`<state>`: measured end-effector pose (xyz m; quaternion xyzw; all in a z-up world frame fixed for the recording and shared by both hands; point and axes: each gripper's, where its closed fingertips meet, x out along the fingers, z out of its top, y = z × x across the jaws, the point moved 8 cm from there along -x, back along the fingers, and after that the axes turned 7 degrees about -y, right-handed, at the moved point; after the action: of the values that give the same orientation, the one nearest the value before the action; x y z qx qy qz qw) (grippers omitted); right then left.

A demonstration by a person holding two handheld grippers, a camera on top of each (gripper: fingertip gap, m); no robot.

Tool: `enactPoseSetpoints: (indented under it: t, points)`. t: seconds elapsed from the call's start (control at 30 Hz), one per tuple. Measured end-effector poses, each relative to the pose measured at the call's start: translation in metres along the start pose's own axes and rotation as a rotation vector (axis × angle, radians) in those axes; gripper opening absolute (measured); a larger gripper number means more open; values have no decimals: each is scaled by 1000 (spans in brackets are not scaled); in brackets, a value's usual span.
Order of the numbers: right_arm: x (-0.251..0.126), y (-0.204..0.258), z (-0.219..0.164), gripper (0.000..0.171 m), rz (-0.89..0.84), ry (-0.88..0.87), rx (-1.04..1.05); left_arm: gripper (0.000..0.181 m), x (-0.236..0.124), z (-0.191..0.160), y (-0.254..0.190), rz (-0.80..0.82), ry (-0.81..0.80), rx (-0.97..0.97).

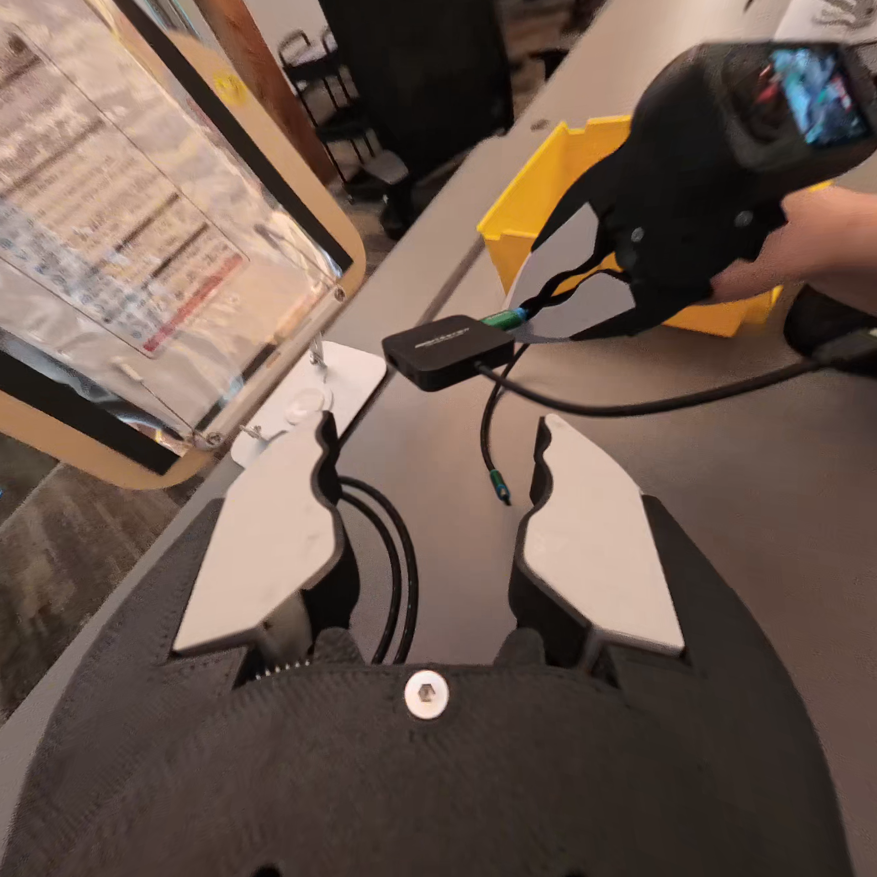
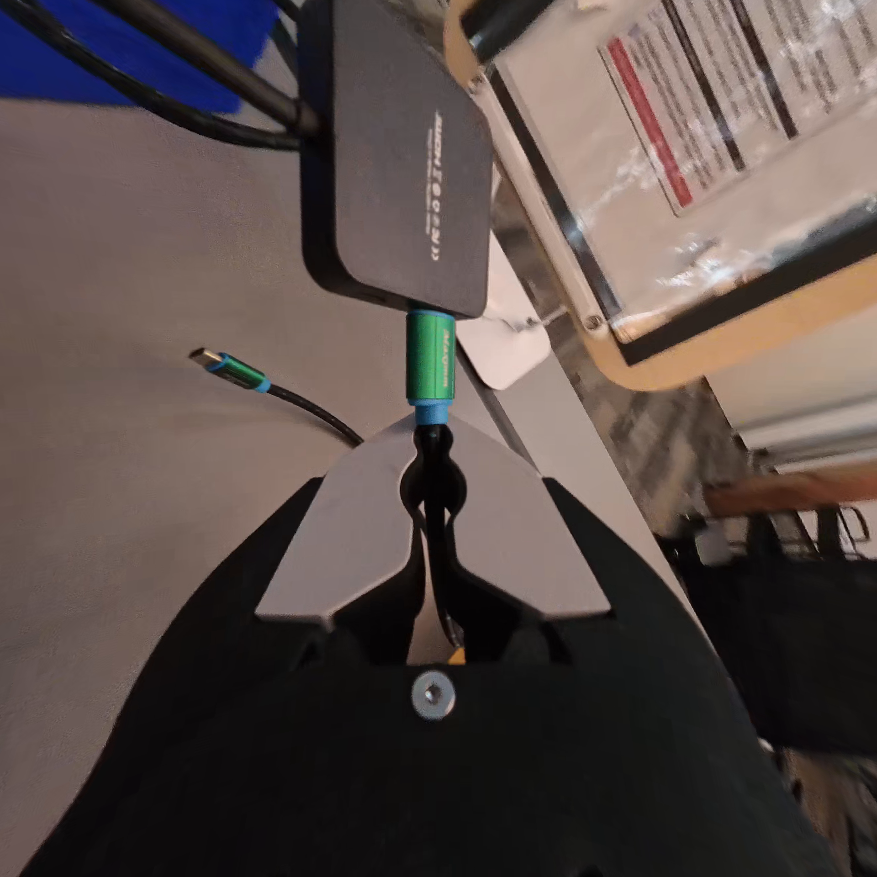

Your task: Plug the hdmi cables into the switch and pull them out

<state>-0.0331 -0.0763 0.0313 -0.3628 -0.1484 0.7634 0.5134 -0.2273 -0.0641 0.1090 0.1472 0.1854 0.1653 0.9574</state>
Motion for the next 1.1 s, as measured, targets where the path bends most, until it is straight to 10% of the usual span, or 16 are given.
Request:
enactPoseSetpoints:
  t: [0.2,0.5,1.1]
  points:
    - [-9,-4,1,0,92,40,94,75,18,-8,-22,203,148,393]
    - [-38,6,13,0,267,150,211,69,49,-18,-44,226,-76,702]
    - [-48,24,14,0,417,259,185,24,64,-38,-74,40,-157,815]
